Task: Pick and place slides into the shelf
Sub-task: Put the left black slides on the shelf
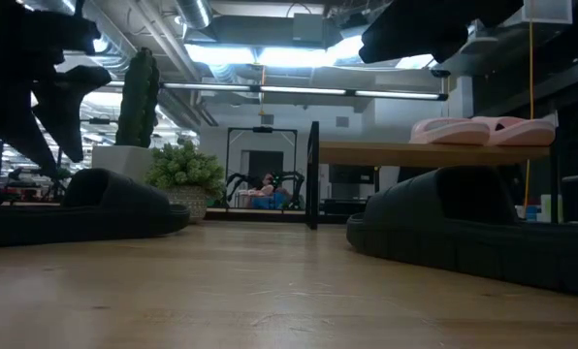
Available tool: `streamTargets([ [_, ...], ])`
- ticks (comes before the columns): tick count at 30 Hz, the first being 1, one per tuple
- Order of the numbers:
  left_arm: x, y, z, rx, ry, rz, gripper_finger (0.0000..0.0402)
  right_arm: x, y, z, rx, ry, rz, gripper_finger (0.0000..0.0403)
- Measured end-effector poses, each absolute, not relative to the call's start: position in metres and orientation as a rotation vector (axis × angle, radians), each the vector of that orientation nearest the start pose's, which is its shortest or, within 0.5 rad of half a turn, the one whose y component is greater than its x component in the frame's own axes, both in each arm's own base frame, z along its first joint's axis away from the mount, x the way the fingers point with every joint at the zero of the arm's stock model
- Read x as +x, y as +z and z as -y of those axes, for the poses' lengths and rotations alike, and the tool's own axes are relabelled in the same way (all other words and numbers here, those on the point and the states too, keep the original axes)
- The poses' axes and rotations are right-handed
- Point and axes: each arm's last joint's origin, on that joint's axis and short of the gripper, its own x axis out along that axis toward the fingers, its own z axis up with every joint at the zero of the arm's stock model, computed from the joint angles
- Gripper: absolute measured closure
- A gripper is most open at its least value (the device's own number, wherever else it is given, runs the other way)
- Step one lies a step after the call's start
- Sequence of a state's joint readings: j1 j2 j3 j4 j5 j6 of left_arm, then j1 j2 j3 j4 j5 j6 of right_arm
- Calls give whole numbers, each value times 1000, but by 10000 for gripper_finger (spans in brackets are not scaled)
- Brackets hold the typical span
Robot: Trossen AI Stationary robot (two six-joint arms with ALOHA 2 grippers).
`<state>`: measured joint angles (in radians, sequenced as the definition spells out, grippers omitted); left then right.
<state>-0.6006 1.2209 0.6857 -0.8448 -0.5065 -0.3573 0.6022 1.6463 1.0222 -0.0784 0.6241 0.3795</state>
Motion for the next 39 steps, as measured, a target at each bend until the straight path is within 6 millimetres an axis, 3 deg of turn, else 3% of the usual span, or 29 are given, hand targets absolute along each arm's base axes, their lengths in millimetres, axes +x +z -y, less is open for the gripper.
streamTargets([
  [14, 163, 181, 91, 465, 201, -1106, 263, 293, 213, -181, -53, -125, -557, 290],
  [29, 167, 180, 85, 373, 259, -1108, 263, 293, 213, -181, -54, -126, -558, 290],
  [39, 163, 165, 81, 354, 251, -1117, 263, 293, 213, -180, -58, -125, -559, 290],
])
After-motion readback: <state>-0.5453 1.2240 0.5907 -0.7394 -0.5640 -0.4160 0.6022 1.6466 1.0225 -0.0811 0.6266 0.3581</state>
